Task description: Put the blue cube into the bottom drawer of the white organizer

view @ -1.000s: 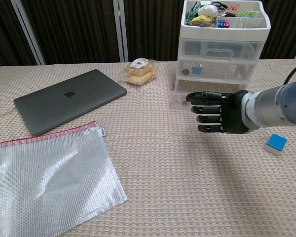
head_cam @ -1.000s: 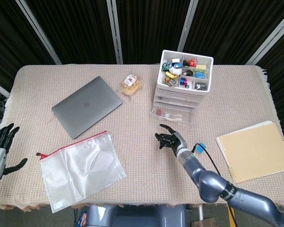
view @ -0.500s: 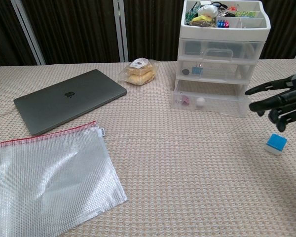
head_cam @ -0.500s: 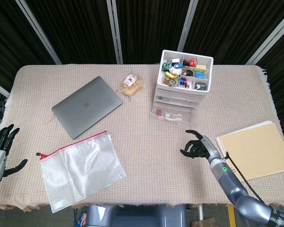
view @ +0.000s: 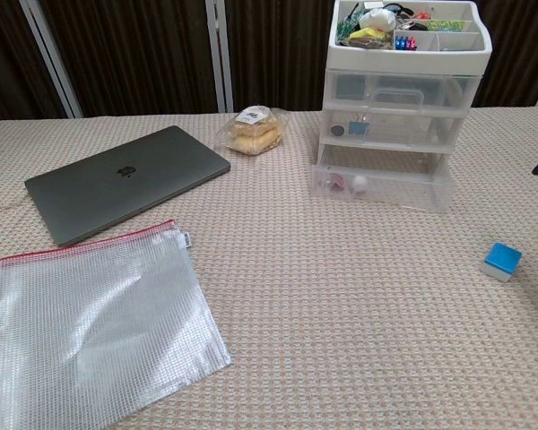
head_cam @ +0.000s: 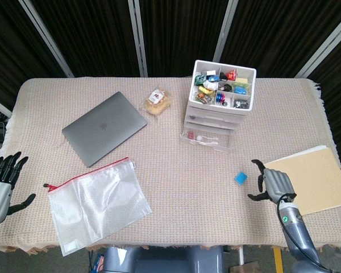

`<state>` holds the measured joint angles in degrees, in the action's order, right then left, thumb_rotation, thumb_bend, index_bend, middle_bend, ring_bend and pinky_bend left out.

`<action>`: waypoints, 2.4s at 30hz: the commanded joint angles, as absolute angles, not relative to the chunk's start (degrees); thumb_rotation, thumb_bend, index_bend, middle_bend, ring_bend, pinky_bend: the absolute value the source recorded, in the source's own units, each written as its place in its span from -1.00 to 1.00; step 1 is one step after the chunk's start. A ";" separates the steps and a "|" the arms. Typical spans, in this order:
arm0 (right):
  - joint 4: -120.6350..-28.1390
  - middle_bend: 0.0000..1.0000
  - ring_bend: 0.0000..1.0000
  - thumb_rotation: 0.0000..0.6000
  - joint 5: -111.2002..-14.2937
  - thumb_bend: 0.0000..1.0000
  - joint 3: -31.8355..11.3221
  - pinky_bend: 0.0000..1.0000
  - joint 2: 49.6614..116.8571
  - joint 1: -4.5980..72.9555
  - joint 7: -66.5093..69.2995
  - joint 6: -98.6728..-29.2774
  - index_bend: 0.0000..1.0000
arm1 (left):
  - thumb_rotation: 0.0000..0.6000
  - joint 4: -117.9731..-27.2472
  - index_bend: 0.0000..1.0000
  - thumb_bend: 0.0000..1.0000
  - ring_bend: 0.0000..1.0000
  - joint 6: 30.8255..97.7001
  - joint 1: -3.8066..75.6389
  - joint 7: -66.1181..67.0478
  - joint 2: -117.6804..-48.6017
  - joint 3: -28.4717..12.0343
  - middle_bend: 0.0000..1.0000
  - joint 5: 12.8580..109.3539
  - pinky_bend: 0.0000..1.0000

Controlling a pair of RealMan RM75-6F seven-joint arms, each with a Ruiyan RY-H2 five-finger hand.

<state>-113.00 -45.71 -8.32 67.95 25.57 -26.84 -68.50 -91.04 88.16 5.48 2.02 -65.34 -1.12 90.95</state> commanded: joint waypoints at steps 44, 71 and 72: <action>-94.01 0.66 0.74 1.00 -39.45 -0.74 -8.16 0.37 87.35 30.39 -38.59 -69.84 -0.46 | 1.00 -92.09 -0.87 -0.52 -1.00 86.57 5.82 1.82 -64.92 -1.30 -1.00 89.48 -1.00; -89.36 0.67 0.74 1.00 -39.09 -0.55 -8.65 0.37 90.16 30.80 -37.59 -68.59 -0.16 | 1.00 -92.79 -0.87 -0.52 -1.00 86.06 5.80 1.68 -64.70 -1.34 -1.00 88.84 -1.00; -89.13 0.67 0.74 1.00 -39.10 -0.55 -8.66 0.37 90.30 30.81 -37.69 -68.70 -0.14 | 1.00 -92.83 -0.87 -0.52 -1.00 86.06 5.80 1.66 -64.69 -1.34 -1.00 88.82 -1.00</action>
